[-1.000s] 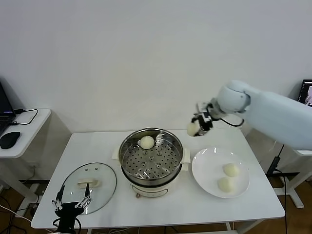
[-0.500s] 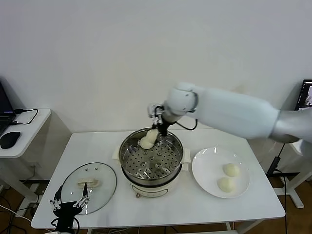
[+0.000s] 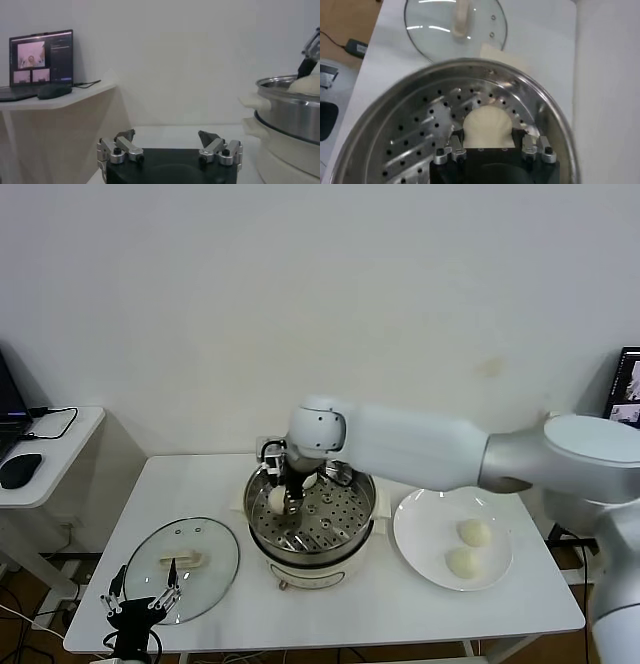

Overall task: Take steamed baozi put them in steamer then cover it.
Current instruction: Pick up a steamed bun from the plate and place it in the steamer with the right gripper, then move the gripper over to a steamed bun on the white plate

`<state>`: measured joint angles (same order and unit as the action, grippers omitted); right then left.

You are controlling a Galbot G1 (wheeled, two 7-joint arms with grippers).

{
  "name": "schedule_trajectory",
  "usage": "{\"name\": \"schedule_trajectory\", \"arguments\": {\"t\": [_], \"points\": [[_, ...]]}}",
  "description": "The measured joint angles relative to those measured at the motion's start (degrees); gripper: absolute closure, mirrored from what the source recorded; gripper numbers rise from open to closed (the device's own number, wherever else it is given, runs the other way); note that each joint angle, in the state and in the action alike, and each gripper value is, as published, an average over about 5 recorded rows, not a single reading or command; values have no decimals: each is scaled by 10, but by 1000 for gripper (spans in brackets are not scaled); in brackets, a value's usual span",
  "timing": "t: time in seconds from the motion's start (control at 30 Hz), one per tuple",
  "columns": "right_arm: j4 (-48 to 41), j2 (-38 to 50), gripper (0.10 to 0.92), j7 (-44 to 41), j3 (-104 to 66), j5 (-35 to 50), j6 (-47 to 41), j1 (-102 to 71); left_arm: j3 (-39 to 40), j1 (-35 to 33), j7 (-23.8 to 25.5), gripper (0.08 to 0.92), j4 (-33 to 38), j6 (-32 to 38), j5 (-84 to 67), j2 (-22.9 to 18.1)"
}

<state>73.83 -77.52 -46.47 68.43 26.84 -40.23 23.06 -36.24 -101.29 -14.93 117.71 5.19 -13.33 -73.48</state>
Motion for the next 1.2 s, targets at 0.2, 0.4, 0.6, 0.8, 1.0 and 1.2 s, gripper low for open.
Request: {"name": "schedule_trajectory", "arguments": {"t": [0.2,0.4,0.6,0.8,1.0,1.2], "points": [[-7,-8,412,10,-3,6,-6,-11,0,0,0,177,-1,0,0,0],[-2,-2,260,5,-10,1,-6,-6,0,0,0,177,-1,0,0,-1],[17,35,204,-41,-9,-26,20,28,0,0,0,177,-2,1,0,-1],[52,119,203,-107,-12,-64,82,67,2,1,0,177,-2,1,0,1],[102,234,203,-163,-23,-108,147,79,3,0,0,177,-2,1,1,6],[144,345,203,-188,-36,-160,194,57,4,-3,0,177,-2,1,3,7]]}}
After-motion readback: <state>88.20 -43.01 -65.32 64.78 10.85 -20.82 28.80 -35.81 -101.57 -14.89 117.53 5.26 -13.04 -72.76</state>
